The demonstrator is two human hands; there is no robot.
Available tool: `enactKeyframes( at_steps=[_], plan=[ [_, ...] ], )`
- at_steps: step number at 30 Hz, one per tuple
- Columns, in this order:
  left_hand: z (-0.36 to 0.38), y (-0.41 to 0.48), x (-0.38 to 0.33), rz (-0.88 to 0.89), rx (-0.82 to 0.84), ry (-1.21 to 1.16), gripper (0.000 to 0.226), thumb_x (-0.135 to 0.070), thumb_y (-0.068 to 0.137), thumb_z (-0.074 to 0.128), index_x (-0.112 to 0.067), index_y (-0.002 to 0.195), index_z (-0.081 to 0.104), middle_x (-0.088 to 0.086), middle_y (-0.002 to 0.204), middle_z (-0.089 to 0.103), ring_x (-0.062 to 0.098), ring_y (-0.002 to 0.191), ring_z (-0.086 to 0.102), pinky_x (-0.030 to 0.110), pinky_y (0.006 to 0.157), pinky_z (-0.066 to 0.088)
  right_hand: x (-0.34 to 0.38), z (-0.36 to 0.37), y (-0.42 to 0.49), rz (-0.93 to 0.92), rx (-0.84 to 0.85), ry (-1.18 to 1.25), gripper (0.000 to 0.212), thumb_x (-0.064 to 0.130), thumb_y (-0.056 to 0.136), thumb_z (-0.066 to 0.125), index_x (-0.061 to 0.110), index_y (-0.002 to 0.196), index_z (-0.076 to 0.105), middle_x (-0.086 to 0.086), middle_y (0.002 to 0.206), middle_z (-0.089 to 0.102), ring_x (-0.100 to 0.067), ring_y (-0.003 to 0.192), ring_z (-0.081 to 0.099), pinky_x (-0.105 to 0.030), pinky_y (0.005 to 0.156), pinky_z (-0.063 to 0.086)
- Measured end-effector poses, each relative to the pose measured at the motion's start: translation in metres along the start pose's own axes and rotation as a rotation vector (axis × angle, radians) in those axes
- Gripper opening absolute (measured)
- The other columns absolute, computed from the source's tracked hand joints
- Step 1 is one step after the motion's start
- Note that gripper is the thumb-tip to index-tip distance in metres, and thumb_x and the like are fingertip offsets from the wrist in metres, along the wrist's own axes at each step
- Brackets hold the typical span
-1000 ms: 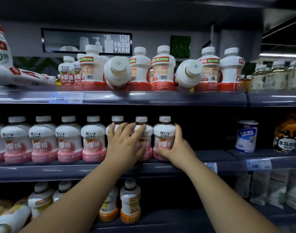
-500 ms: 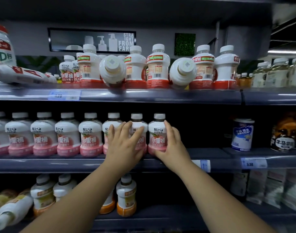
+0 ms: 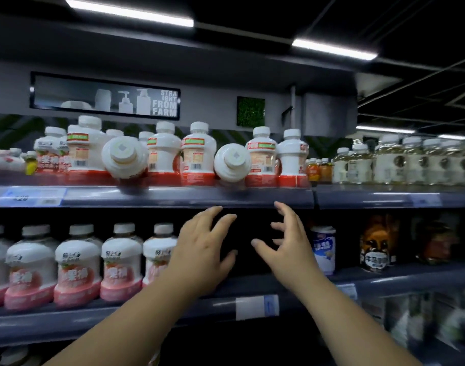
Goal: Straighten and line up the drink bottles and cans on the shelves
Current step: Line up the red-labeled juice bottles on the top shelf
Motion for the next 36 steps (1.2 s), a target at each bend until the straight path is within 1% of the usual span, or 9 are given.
enactKeyframes(
  at_steps=[3,6,14,17,22,27,30,33,36],
  plan=[
    [0.003,0.024,-0.023,0.068,-0.009,-0.06,0.066,-0.049,0.074,0.056,-0.024,0.135,0.048,0.008,0.139,0.05,0.029,0.123,0.052,0.044,0.102,0.046,0.008,-0.037,0.017,0.013,-0.081,-0.028,0.077,0.028,0.083,0.078,0.038,0.144,0.032,0.021,0.134,0.035,0.001,0.118,0.047,-0.025,0.093,0.048],
    [0.001,0.042,-0.042,0.101,-0.046,-0.099,0.067,-0.051,0.076,0.053,-0.025,0.137,0.045,0.007,0.14,0.049,0.026,0.126,0.049,0.04,0.104,0.043,0.01,-0.066,0.034,0.014,-0.123,-0.08,0.074,0.032,0.082,0.077,0.04,0.142,0.034,0.019,0.133,0.037,0.001,0.116,0.048,-0.031,0.096,0.05],
    [0.001,0.096,-0.077,0.084,-0.075,-0.129,0.07,-0.041,0.082,0.069,-0.026,0.144,0.04,-0.004,0.146,0.038,0.015,0.134,0.035,0.026,0.111,0.027,-0.003,-0.108,0.085,-0.017,-0.081,-0.151,0.073,0.033,0.08,0.079,0.04,0.139,0.035,0.011,0.135,0.046,-0.009,0.116,0.051,-0.035,0.093,0.05],
    [0.01,0.123,-0.083,-0.001,-0.103,-0.138,0.069,-0.038,0.082,0.07,-0.026,0.143,0.041,-0.003,0.143,0.041,0.017,0.129,0.04,0.03,0.109,0.03,-0.013,-0.117,0.116,-0.033,-0.047,-0.172,0.075,0.037,0.077,0.08,0.037,0.138,0.036,0.007,0.132,0.05,-0.015,0.118,0.052,-0.038,0.095,0.049],
    [0.033,0.154,-0.085,-0.179,-0.151,-0.092,0.072,-0.036,0.08,0.071,-0.029,0.143,0.037,0.003,0.141,0.04,0.022,0.127,0.035,0.034,0.108,0.028,-0.026,-0.118,0.165,-0.057,0.044,-0.183,0.089,0.046,0.074,0.08,0.032,0.146,0.03,0.004,0.127,0.053,-0.015,0.111,0.056,-0.03,0.085,0.044],
    [0.047,0.16,-0.081,-0.302,-0.212,0.106,0.081,-0.045,0.08,0.062,-0.022,0.149,0.026,0.014,0.152,0.025,0.031,0.14,0.02,0.042,0.117,0.016,-0.038,-0.101,0.196,-0.065,0.181,-0.127,0.106,0.06,0.064,0.083,0.031,0.147,0.023,0.001,0.137,0.051,-0.019,0.115,0.057,-0.041,0.098,0.048],
    [0.045,0.165,-0.08,-0.318,-0.25,0.15,0.081,-0.046,0.083,0.063,-0.019,0.148,0.024,0.012,0.147,0.031,0.031,0.134,0.032,0.041,0.112,0.027,-0.046,-0.09,0.203,-0.078,0.231,-0.11,0.11,0.059,0.064,0.082,0.031,0.147,0.017,-0.001,0.138,0.051,-0.02,0.115,0.057,-0.041,0.099,0.048],
    [0.047,0.176,-0.08,-0.409,-0.249,0.078,0.077,-0.045,0.089,0.059,-0.022,0.149,0.018,0.01,0.145,0.031,0.03,0.128,0.041,0.04,0.1,0.039,-0.054,-0.089,0.21,-0.028,0.284,-0.02,0.105,0.04,0.072,0.076,0.033,0.152,0.009,-0.002,0.138,0.051,-0.02,0.113,0.055,-0.035,0.094,0.045],
    [0.055,0.188,-0.077,-0.476,-0.187,0.104,0.074,-0.044,0.09,0.059,-0.026,0.144,0.011,0.013,0.145,0.024,0.034,0.127,0.039,0.043,0.093,0.043,-0.056,-0.093,0.213,-0.011,0.346,0.046,0.116,0.052,0.064,0.083,0.038,0.152,0.008,0.004,0.134,0.05,-0.019,0.115,0.056,-0.038,0.098,0.046]
  ],
)
Point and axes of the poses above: each hand's wrist, its own y-axis towards the middle knuckle, its own z-axis out of the palm, x = y × z, the point moved 4 cm from there along y, towards the middle knuckle
